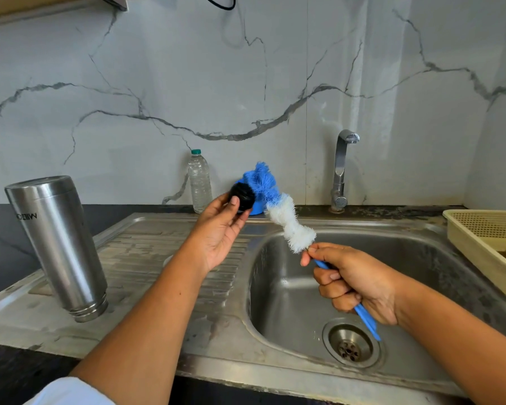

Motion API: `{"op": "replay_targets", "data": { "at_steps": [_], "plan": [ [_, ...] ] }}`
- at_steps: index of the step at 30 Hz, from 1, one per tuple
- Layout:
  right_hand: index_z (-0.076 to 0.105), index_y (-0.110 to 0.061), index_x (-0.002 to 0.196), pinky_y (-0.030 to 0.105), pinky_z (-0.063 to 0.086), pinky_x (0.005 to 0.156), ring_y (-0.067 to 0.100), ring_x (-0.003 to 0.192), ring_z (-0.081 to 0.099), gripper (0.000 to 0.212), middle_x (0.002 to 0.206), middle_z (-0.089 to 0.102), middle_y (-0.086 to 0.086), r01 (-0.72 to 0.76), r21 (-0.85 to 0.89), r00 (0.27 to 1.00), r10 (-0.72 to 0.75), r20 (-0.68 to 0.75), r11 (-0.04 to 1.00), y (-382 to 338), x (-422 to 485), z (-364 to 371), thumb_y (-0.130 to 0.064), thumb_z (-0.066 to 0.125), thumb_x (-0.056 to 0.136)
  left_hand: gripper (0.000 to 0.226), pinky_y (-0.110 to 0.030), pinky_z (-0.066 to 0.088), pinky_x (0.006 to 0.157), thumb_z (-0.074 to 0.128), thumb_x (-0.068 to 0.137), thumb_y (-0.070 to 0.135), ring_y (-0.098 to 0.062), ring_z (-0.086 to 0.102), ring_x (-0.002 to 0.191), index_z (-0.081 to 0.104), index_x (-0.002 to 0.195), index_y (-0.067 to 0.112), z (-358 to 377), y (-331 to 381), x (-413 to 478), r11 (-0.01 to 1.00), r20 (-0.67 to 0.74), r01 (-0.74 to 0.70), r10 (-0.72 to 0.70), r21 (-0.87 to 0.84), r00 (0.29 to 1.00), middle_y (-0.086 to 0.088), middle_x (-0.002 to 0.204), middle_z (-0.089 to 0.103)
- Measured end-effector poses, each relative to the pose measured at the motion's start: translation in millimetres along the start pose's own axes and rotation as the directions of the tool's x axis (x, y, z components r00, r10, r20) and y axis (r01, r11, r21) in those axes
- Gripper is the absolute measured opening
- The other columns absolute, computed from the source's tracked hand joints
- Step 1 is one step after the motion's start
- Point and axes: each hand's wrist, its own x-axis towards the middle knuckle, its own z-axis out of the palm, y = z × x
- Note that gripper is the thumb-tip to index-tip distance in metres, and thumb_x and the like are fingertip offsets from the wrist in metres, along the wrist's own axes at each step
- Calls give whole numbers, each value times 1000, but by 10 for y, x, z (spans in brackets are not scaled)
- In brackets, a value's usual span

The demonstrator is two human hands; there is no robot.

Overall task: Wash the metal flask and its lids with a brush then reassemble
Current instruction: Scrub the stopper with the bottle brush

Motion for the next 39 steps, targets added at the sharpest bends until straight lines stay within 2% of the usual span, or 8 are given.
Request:
{"op": "replay_targets", "data": {
  "at_steps": [5, 10, 14, 20, 24, 29, 34, 39],
  "plan": [
    [64, -15, 98, 18, 12, 38, 10, 53, 11, 26, 66, 24, -1, -9, -70, 1000, 10, 5, 998, 1, -18, -20, -24, 42, 108, 21, -29, 60, 92, 63, 97, 2, -24, 70, 113, 64, 119, 3, -30, 17, 58, 996, -125, -73, 67, -44, 990, -19, 128, 69],
    [64, -14, 97, 22, 12, 42, 11, 51, 17, 27, 60, 32, -3, 46, -285, 991, -80, -109, 957, 58, 63, 32, -23, 41, 109, 22, -34, 60, 94, 66, 93, -3, -26, 72, 109, 57, 113, 1, -24, -92, 23, 992, -123, 18, -2, 123, 992, -22, 129, 65],
    [64, -11, 97, 23, 13, 43, 11, 49, 18, 28, 58, 33, -4, 52, -393, 988, -105, -114, 918, 85, 76, -8, -23, 42, 108, 27, -31, 60, 92, 67, 95, -2, -24, 71, 110, 57, 120, -2, -70, -46, 85, 992, -208, -70, 91, 104, 974, -21, 130, 65],
    [64, -9, 99, 25, 15, 44, 11, 47, 21, 28, 56, 34, -4, 86, -443, 971, -175, -164, 892, 69, 117, -12, -22, 42, 107, 30, -35, 59, 98, 69, 90, -4, -27, 71, 114, 59, 117, 3, -13, -134, 11, 968, -44, 25, -15, 248, 999, -18, 130, 66],
    [66, -10, 98, 25, 16, 43, 11, 46, 22, 28, 56, 35, -4, 90, -494, 975, -177, -132, 865, 56, 76, -47, -25, 44, 107, 28, -31, 59, 96, 65, 94, -5, -25, 70, 115, 59, 119, 7, -65, -29, 81, 992, -171, -77, 93, 97, 981, -16, 129, 65],
    [64, -7, 101, 24, 16, 42, 11, 47, 22, 28, 56, 34, -4, 87, -455, 973, -173, -151, 886, 40, 91, -34, -24, 43, 107, 36, -35, 58, 100, 66, 92, -8, -24, 72, 114, 59, 126, 4, -65, -104, 19, 972, -2, -4, 5, 236, 1000, -15, 132, 67],
    [65, -8, 102, 25, 15, 44, 12, 49, 21, 28, 58, 34, -3, 54, -461, 987, -118, -110, 886, 20, 33, -93, -26, 44, 108, 35, -32, 57, 100, 65, 93, -9, -21, 71, 113, 62, 122, 11, -113, -24, 90, 986, -96, -104, 117, 128, 988, -11, 131, 65],
    [66, -8, 103, 26, 16, 44, 13, 49, 21, 28, 58, 35, -3, 55, -443, 981, -132, -145, 895, 11, 63, -133, -23, 42, 108, 39, -31, 57, 100, 65, 92, -12, -23, 68, 121, 62, 123, 11, -67, -95, 7, 951, 42, -38, 26, 307, 999, -11, 134, 65]
  ]
}}
